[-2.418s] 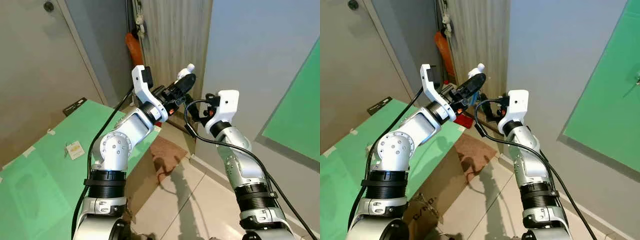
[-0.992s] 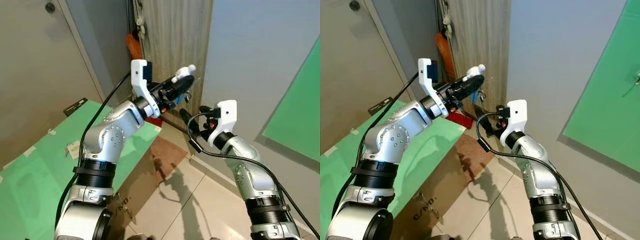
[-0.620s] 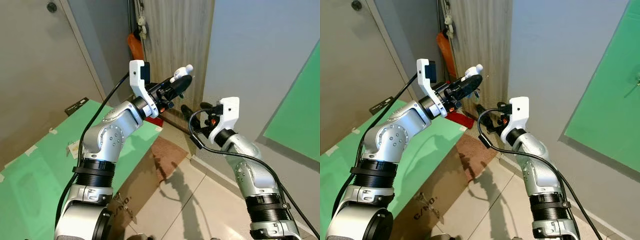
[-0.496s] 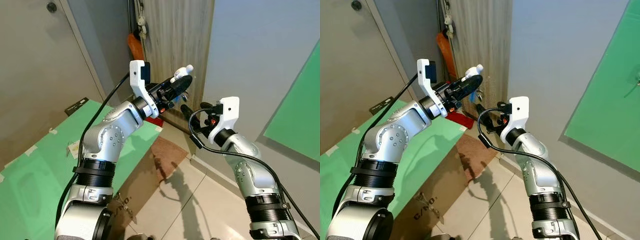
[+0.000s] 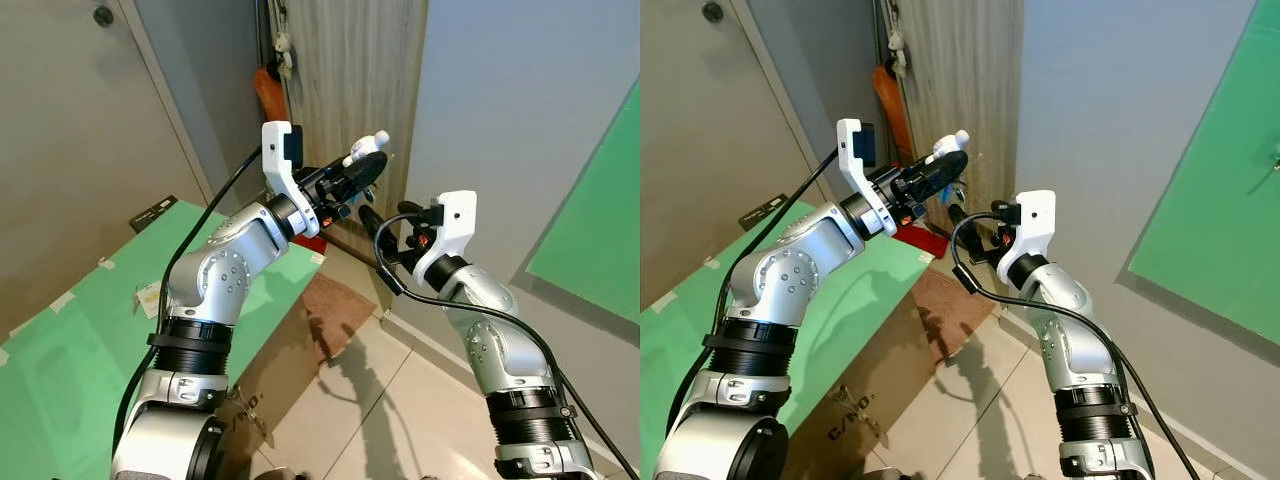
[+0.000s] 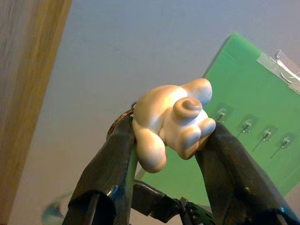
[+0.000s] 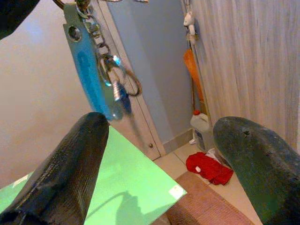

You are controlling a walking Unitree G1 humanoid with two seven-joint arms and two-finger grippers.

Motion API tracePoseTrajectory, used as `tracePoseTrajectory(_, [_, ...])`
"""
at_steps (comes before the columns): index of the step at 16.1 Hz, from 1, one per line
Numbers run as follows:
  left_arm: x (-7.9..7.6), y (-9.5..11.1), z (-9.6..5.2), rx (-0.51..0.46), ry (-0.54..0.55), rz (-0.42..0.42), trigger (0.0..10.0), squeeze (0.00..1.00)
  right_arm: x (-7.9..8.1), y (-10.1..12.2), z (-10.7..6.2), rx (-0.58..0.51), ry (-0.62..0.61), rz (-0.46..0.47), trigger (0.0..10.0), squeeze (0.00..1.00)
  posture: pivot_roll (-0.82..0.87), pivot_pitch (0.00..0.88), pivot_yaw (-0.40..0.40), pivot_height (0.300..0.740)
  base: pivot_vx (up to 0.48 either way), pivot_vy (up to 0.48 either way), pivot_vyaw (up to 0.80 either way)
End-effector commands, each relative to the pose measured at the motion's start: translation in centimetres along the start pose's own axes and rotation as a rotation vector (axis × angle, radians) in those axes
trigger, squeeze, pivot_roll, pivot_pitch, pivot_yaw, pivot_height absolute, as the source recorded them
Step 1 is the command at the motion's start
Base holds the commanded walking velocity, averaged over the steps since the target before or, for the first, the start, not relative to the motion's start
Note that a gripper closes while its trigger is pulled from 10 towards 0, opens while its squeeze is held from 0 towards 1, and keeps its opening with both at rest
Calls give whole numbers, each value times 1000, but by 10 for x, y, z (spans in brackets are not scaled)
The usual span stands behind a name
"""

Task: Hang keys on a hook

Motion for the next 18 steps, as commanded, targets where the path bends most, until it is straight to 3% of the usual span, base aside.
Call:
tracePoseTrajectory(1, [-3,6,2,-4,-18,13,0,0,11,9,7,-22,34,-4,10000,0,-74,0,141,731,0,0,0])
tracePoseTrajectory(7, [-4,5,2,-4,-23,12,0,0,19,9,13,-26,46,0,10000,0,-73,0,139,731,0,0,0])
tracePoseTrajectory(16, [-5,4,2,-1,-29,15,0,0,16,10,14,-34,28,-8,10000,0,-71,0,133,731,0,0,0])
tracePoseTrajectory(17, [-6,4,2,-1,-31,14,0,0,15,12,15,-44,18,-5,6000,0,-71,0,133,731,0,0,0])
tracePoseTrajectory(18, [-7,4,2,-2,-33,14,0,0,14,13,15,-49,10,-4,0,0,-71,0,133,731,0,0,0])
Point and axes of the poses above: a point about 5 cm out from each wrist's last joint towards the gripper, its own z axis pointing out of the wrist towards the gripper, its own y axis along the axis of the wrist's last joint, x = y × z, the point moved 5 cm from there along z, pointing out of the wrist towards the gripper, and after that the axes turned 13 degrees about z, right-handed, at the moved point
